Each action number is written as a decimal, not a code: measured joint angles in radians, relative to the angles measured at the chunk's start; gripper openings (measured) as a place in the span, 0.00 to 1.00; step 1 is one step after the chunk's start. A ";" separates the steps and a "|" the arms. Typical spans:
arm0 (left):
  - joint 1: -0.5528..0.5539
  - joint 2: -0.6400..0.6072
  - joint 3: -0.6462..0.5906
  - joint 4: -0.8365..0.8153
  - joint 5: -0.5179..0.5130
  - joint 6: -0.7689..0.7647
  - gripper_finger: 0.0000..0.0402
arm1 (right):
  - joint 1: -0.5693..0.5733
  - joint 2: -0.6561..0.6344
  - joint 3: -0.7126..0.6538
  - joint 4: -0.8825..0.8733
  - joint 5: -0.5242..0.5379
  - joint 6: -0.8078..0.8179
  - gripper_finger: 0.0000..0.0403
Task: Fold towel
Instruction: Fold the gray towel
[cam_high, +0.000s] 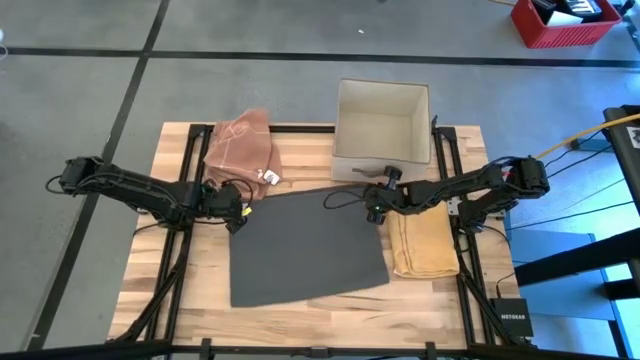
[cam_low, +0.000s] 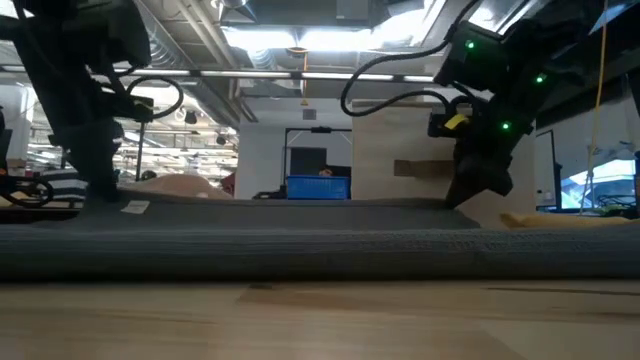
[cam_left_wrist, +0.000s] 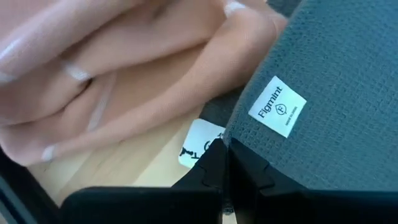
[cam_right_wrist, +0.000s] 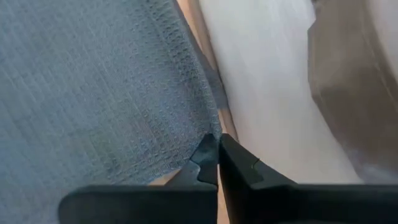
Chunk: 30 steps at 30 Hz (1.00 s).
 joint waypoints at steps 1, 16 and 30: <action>0.007 0.000 -0.005 0.005 -0.004 -0.005 0.01 | -0.009 0.000 0.000 0.007 0.000 0.001 0.02; 0.035 -0.002 0.134 -0.003 0.134 0.043 0.41 | -0.047 -0.023 0.113 -0.206 -0.231 0.030 0.51; -0.311 0.214 0.048 0.347 0.394 -0.196 0.41 | 0.271 0.045 -0.057 0.350 -0.494 0.094 0.53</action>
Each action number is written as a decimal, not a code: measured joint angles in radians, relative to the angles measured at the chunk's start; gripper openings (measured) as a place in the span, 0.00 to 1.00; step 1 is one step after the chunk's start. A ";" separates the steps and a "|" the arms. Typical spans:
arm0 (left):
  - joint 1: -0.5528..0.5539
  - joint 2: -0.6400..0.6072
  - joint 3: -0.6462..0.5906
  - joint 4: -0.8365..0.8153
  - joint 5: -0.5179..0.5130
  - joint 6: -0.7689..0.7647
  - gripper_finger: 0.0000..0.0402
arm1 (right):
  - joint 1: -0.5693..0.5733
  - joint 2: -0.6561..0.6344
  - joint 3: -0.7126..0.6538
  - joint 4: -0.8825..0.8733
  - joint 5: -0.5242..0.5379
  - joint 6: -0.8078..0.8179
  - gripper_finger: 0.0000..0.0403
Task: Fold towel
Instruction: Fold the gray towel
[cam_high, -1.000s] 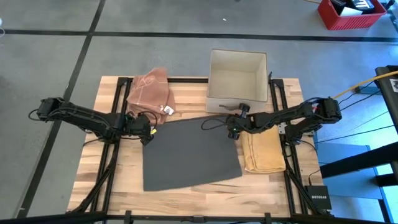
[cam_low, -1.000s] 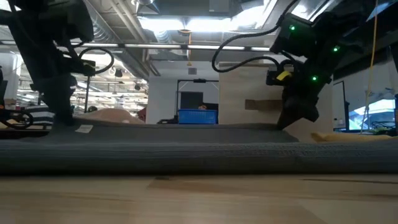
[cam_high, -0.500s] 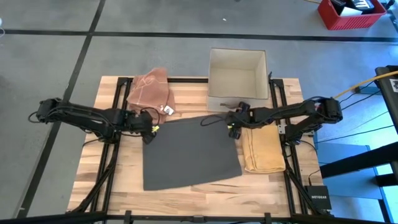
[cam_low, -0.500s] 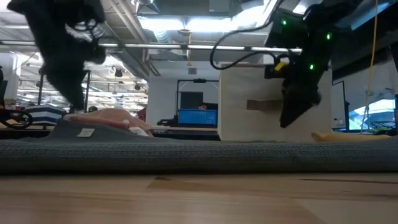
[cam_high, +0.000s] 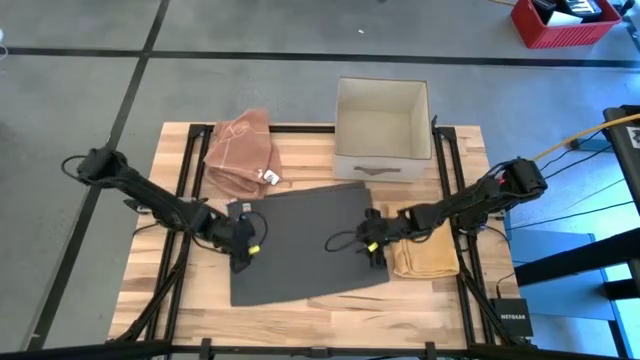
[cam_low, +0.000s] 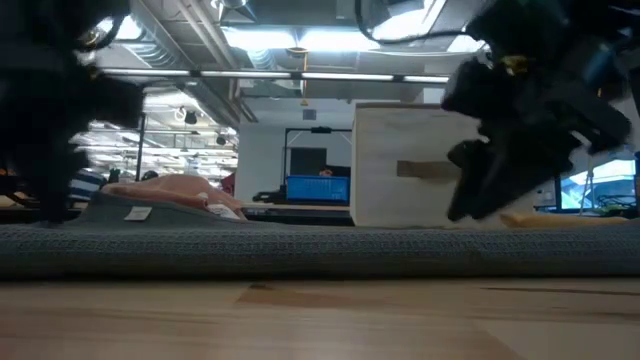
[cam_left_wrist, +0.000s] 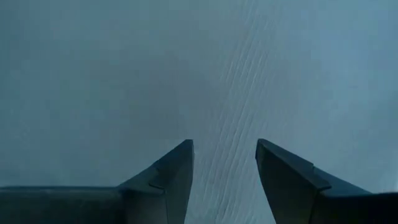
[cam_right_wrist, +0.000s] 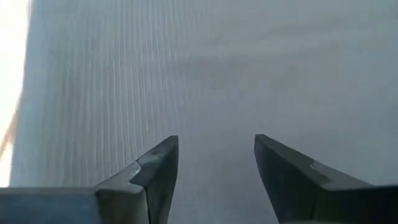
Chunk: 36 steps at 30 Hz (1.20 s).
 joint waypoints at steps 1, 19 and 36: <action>-0.020 0.029 -0.006 0.005 0.017 -0.026 0.41 | 0.013 0.014 -0.001 -0.008 0.008 0.013 0.53; -0.167 0.065 0.012 -0.072 0.025 -0.153 0.41 | 0.264 0.126 0.098 0.049 0.054 0.166 0.52; -0.140 -0.038 0.105 -0.247 -0.211 0.022 0.41 | 0.033 0.077 0.192 -0.234 0.121 -0.066 0.52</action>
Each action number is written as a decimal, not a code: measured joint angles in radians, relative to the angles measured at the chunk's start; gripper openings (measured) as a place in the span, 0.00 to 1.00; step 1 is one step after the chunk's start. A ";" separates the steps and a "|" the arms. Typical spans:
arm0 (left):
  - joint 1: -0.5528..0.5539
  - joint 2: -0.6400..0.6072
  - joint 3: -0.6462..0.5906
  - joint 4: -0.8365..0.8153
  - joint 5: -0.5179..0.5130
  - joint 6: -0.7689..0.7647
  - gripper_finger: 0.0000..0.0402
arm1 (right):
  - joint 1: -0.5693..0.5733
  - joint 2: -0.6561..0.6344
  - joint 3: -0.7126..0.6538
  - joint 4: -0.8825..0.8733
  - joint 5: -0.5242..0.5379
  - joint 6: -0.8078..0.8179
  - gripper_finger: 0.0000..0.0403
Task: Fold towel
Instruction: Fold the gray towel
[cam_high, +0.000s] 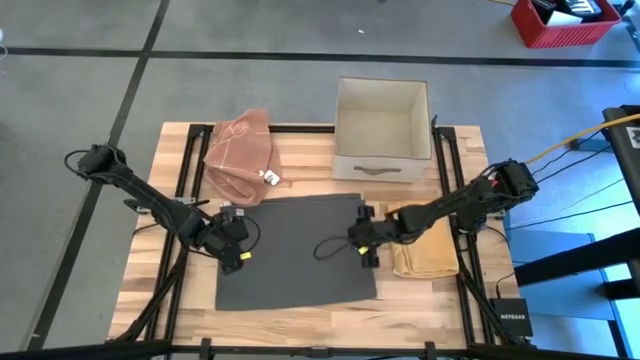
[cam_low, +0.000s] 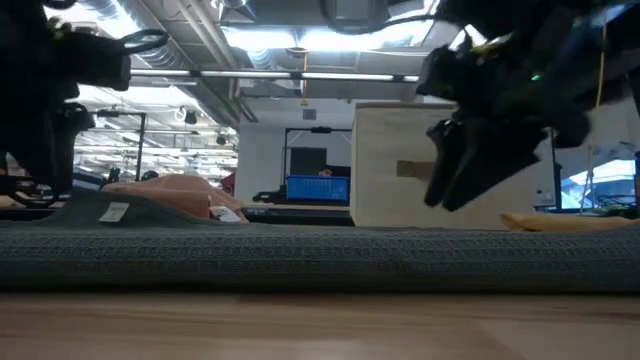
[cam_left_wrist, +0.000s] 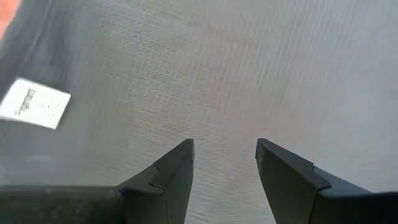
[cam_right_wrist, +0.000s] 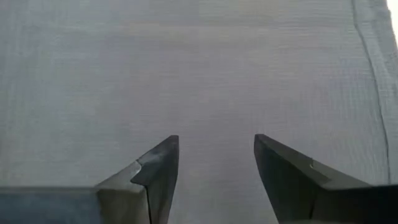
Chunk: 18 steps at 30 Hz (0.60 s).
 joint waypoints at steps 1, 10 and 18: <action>0.000 0.010 0.000 -0.001 0.001 0.041 0.41 | -0.014 0.002 -0.010 0.026 -0.007 0.001 0.52; 0.004 0.181 -0.051 0.145 0.027 0.169 0.41 | -0.018 0.004 -0.113 0.111 -0.032 0.071 0.52; -0.030 0.264 -0.047 0.344 0.077 0.140 0.41 | 0.115 0.031 -0.135 0.134 -0.072 0.202 0.52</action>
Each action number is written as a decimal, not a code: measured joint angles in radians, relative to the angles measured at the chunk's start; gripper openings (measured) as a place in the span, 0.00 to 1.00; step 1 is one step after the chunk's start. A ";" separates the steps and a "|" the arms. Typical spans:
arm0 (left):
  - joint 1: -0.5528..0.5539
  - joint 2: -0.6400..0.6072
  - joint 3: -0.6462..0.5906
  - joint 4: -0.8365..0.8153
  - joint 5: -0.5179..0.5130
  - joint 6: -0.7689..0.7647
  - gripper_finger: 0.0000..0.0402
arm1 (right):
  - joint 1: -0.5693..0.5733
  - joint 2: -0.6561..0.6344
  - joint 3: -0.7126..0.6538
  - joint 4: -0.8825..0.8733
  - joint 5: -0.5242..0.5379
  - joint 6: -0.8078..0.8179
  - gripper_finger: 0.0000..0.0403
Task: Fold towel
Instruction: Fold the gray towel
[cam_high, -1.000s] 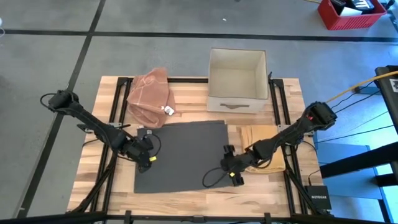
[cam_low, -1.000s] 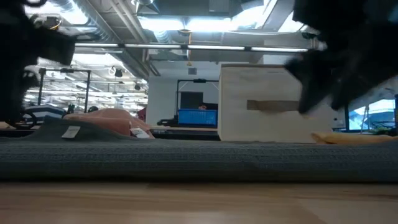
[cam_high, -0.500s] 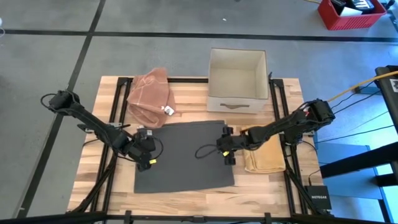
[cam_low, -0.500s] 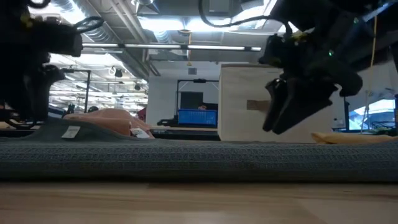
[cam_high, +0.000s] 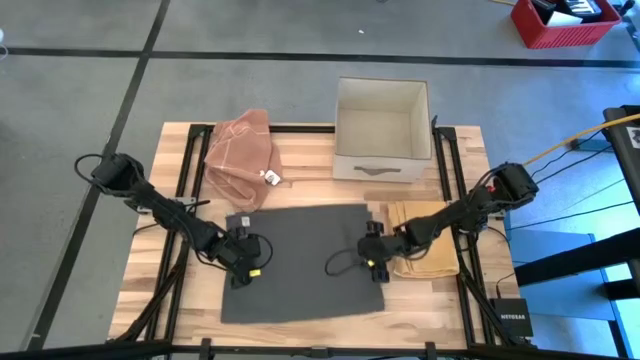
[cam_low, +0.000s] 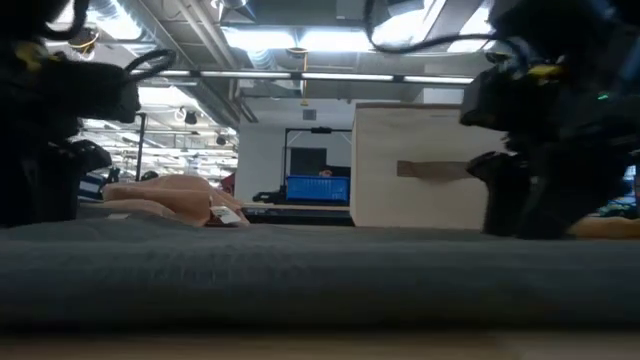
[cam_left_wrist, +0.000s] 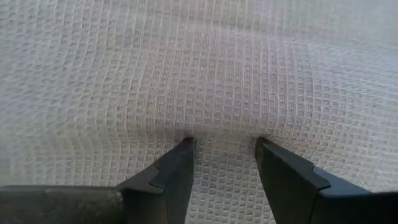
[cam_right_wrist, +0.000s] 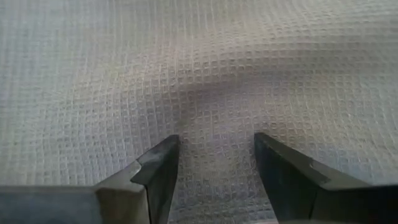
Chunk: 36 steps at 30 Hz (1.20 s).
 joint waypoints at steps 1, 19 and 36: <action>-0.009 0.001 -0.001 0.030 0.008 -0.003 0.41 | 0.023 0.004 0.000 0.007 0.000 0.024 0.52; 0.070 -0.173 0.282 -0.531 -0.013 -0.075 0.41 | 0.016 -0.140 0.145 -0.280 0.138 -0.080 0.52; 0.557 -0.273 -0.028 -0.477 0.160 0.319 0.41 | -0.251 -0.044 -0.032 0.155 0.061 -0.045 0.52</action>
